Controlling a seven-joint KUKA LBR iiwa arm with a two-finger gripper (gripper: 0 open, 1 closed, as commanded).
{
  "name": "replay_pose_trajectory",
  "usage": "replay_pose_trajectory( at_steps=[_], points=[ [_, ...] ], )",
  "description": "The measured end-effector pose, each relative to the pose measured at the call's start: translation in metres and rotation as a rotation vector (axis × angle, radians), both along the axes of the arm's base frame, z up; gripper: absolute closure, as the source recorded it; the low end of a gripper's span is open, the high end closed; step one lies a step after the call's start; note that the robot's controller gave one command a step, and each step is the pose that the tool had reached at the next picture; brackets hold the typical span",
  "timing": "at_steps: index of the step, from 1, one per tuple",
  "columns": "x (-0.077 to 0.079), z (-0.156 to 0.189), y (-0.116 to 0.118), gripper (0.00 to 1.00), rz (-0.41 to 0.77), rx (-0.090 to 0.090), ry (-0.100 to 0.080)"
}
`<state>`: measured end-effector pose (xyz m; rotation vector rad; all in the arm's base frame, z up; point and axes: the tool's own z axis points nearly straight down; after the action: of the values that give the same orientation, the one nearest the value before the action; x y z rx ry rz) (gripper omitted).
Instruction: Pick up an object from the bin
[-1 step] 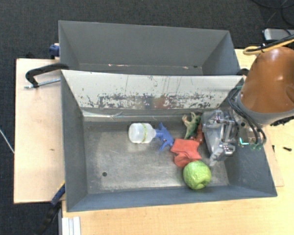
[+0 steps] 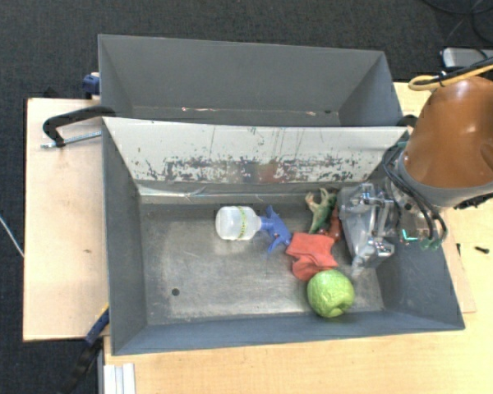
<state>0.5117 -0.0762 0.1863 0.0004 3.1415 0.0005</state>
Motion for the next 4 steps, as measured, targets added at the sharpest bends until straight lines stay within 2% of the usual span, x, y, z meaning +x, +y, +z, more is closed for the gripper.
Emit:
replay_pose_trajectory(
  at_steps=[1,2,3,4],
  points=[
    [0.000,-0.023,0.004,0.00,0.064,-0.001,-0.008],
    [0.006,-0.053,0.006,0.00,0.046,-0.009,-0.023],
    [-0.002,-0.055,0.009,1.00,0.048,0.000,-0.005],
    [-0.002,-0.055,0.009,0.00,0.049,0.000,-0.005]
  ],
)
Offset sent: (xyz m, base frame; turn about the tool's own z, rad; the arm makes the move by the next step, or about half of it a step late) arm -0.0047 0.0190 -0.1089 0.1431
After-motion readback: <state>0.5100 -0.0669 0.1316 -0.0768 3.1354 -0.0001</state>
